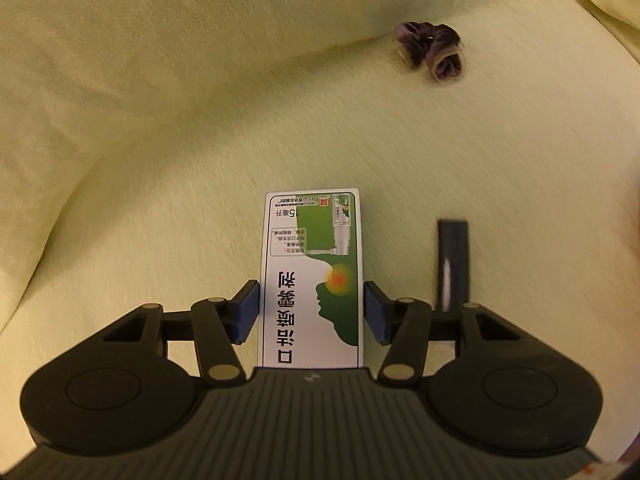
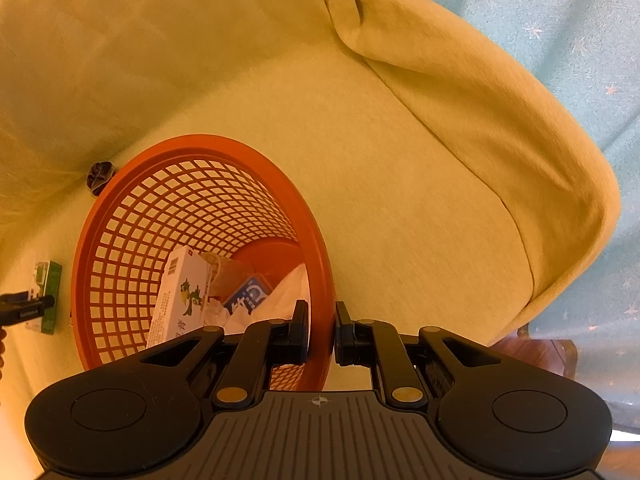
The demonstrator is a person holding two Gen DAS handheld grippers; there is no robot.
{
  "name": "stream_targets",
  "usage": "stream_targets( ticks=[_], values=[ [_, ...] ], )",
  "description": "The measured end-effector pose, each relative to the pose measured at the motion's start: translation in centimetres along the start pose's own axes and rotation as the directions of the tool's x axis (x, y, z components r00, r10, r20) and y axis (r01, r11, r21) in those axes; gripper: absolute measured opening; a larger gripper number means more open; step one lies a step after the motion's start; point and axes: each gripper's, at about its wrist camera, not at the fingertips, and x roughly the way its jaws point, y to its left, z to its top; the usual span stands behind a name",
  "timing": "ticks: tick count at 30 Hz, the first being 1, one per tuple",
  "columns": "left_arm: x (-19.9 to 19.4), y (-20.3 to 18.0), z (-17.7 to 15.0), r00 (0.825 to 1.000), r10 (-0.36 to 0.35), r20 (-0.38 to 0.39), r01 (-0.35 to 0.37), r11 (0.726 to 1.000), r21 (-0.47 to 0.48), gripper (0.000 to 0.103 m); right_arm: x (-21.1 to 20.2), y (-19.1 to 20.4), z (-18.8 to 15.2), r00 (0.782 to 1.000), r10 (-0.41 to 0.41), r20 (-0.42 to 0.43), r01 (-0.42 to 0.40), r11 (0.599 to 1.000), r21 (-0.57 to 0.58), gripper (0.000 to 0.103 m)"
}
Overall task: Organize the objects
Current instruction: 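Lift the green-and-white box and carry it over the wastebasket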
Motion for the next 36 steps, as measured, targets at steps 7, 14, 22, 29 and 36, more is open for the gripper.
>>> stream_targets(
  ticks=[7, 14, 22, 29, 36],
  values=[
    [-4.7, -0.8, -1.5, 0.998, -0.058, 0.03, 0.058, 0.998, -0.02, 0.05, -0.3, 0.1, -0.5, 1.0, 0.01, 0.015, -0.01, 1.0, 0.008, 0.009],
    [-10.3, -2.4, -1.5, 0.99, -0.105, 0.092, 0.108, 0.994, -0.027, 0.05, -0.7, -0.4, -0.5, 0.999, 0.041, -0.007, -0.041, 0.999, -0.005, 0.009],
    [-16.4, -4.7, -1.7, 0.977, -0.13, 0.17, 0.143, 0.988, -0.063, 0.05, -0.3, -0.9, -0.1, 0.995, 0.095, -0.024, -0.096, 0.995, -0.036, 0.009],
    [-18.3, -6.8, -2.4, 0.976, -0.124, 0.181, 0.141, 0.987, -0.079, 0.05, 0.5, -2.5, -0.4, 0.99, 0.14, -0.023, -0.142, 0.982, -0.122, 0.012],
    [-19.0, -8.1, -2.5, 0.975, -0.13, 0.182, 0.148, 0.985, -0.088, 0.05, -0.5, -5.3, -1.7, 0.959, 0.281, -0.022, -0.281, 0.96, 0.016, 0.017]
  ],
)
